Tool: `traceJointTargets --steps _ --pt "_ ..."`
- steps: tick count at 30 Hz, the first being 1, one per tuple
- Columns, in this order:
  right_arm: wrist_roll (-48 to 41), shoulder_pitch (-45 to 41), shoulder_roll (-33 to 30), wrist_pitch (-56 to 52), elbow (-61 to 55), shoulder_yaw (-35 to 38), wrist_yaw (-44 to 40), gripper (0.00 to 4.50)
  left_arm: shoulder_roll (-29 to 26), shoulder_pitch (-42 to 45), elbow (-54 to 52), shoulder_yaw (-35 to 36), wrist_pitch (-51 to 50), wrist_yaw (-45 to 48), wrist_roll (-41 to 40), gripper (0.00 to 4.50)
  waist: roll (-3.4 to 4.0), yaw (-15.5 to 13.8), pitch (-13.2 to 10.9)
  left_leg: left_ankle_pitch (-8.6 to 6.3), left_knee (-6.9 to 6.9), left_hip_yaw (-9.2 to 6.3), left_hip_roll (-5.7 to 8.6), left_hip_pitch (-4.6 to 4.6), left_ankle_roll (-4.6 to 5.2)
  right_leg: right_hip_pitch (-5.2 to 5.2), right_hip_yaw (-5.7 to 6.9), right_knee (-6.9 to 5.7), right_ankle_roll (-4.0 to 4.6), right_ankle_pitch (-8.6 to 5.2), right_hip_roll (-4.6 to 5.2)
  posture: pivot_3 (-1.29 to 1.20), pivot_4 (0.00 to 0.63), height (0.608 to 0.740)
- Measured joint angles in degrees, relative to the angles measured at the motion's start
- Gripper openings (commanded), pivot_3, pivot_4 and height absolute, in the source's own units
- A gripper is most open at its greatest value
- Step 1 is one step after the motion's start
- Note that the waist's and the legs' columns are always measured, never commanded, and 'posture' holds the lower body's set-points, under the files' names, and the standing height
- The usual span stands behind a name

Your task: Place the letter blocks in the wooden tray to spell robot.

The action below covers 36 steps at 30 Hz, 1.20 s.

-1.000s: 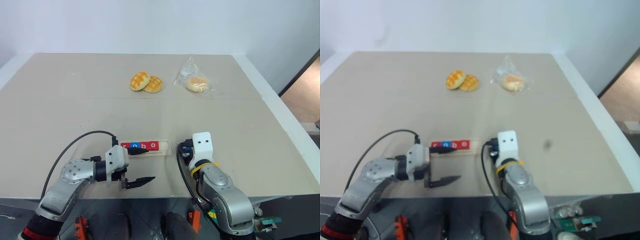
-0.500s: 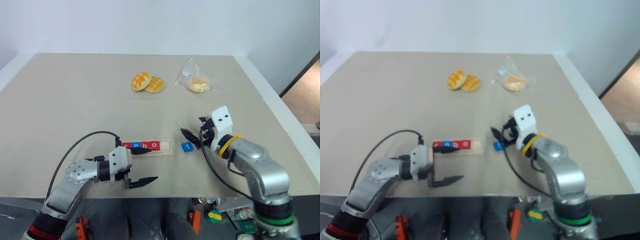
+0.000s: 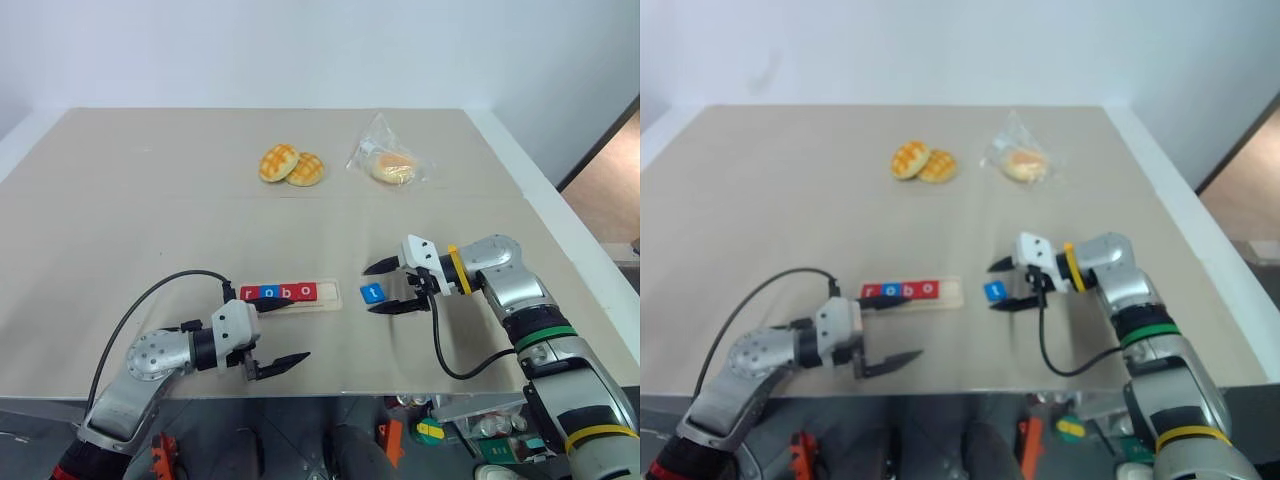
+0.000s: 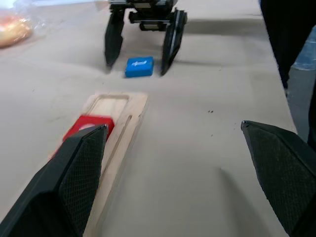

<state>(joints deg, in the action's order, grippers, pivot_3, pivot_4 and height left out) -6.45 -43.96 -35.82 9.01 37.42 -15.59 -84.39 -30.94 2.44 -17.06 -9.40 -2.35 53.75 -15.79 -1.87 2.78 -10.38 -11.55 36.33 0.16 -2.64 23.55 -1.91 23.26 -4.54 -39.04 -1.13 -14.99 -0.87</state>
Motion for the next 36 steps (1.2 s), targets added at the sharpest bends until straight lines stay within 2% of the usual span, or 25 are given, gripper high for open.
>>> traceJointTargets --steps 9,14,17,22,26,27,28,29,30,31,36 --pt "0.8 -3.1 2.9 4.5 7.9 0.2 -1.4 3.91 -1.2 -2.6 -2.3 0.9 0.0 -2.1 0.3 4.50 0.01 0.1 0.0 0.02 0.02 0.10 -0.15 -0.23 0.03 -0.09 -0.04 -0.03 -0.01 0.05 -0.15 0.00 0.150 0.740" --pt "0.5 -3.1 3.6 2.4 9.1 1.1 -1.1 3.91 -1.5 -3.4 -3.1 0.9 -0.1 -2.3 0.6 4.50 0.01 0.1 0.0 0.07 0.03 0.12 -0.23 -0.26 0.09 -0.09 -0.05 -0.05 -0.04 0.09 -0.23 0.00 0.150 0.740" --pt "-1.9 0.5 3.5 -3.6 4.4 3.4 0.4 3.91 -1.7 -3.9 -4.1 0.9 -0.4 -2.6 0.6 4.50 0.02 0.0 0.0 0.08 0.03 0.13 -0.23 -0.26 0.10 -0.10 -0.09 -0.07 -0.05 0.09 -0.23 0.00 0.150 0.740" --pt "-3.1 5.7 2.0 -7.5 -4.2 4.6 0.9 3.91 -1.7 -3.4 -4.1 0.7 -0.7 -2.7 0.6 4.50 0.03 0.0 0.0 0.08 0.02 0.13 -0.19 -0.23 0.09 -0.09 -0.12 -0.07 -0.12 0.03 -0.20 0.00 0.150 0.740" --pt "-3.6 9.2 0.9 -10.3 -10.8 4.8 1.4 2.56 -1.6 -2.1 -4.1 0.3 -1.3 -2.6 0.6 4.50 0.03 -0.1 0.0 0.08 0.03 0.15 -0.15 -0.23 0.09 -0.09 -0.14 -0.07 -0.19 0.01 -0.18 0.00 0.150 0.740" --pt "-3.6 9.4 0.7 -10.5 -11.3 4.8 1.6 2.49 -1.6 -2.0 -4.0 0.3 -1.4 -2.5 0.6 4.50 0.03 0.0 0.0 0.08 0.03 0.17 -0.15 -0.24 0.10 -0.08 -0.15 -0.07 -0.20 0.02 -0.18 0.00 0.150 0.740" --pt "-3.8 10.2 0.2 -11.3 -12.7 4.9 2.3 2.02 -1.6 -1.7 -3.8 0.2 -1.5 -2.4 0.6 4.50 0.03 0.0 0.0 0.08 0.03 0.15 -0.15 -0.24 0.10 -0.08 -0.14 -0.07 -0.20 0.02 -0.18 0.00 0.150 0.740" --pt "-3.9 10.7 -0.1 -11.8 -13.4 5.0 2.7 1.80 -1.6 -1.6 -3.7 0.2 -1.5 -2.2 0.6 4.50 0.03 -0.1 0.0 0.08 0.03 0.15 -0.15 -0.23 0.09 -0.08 -0.14 -0.07 -0.20 0.01 -0.18 0.00 0.150 0.740" --pt "-4.0 10.9 -0.2 -12.0 -13.8 5.0 3.2 1.36 -1.6 -1.5 -3.6 0.2 -1.6 -2.1 0.6 4.50 0.03 -0.1 0.0 0.08 0.03 0.15 -0.15 -0.23 0.09 -0.08 -0.14 -0.07 -0.21 0.01 -0.18 0.00 0.150 0.740" --pt "-4.0 11.2 -0.2 -12.3 -14.2 5.1 3.6 1.20 -1.5 -1.3 -3.6 0.1 -1.7 -2.1 0.6 4.50 0.03 -0.1 0.0 0.08 0.03 0.15 -0.15 -0.23 0.09 -0.08 -0.14 -0.07 -0.21 0.00 -0.18 0.00 0.150 0.740" --pt "-4.2 12.0 -0.2 -13.3 -15.5 5.1 5.0 1.20 -1.5 -0.7 -2.7 0.0 -1.7 -1.8 0.6 4.50 0.03 0.0 0.0 0.08 0.03 0.16 -0.14 -0.24 0.09 -0.08 -0.15 -0.07 -0.22 0.02 -0.19 0.00 0.150 0.740"
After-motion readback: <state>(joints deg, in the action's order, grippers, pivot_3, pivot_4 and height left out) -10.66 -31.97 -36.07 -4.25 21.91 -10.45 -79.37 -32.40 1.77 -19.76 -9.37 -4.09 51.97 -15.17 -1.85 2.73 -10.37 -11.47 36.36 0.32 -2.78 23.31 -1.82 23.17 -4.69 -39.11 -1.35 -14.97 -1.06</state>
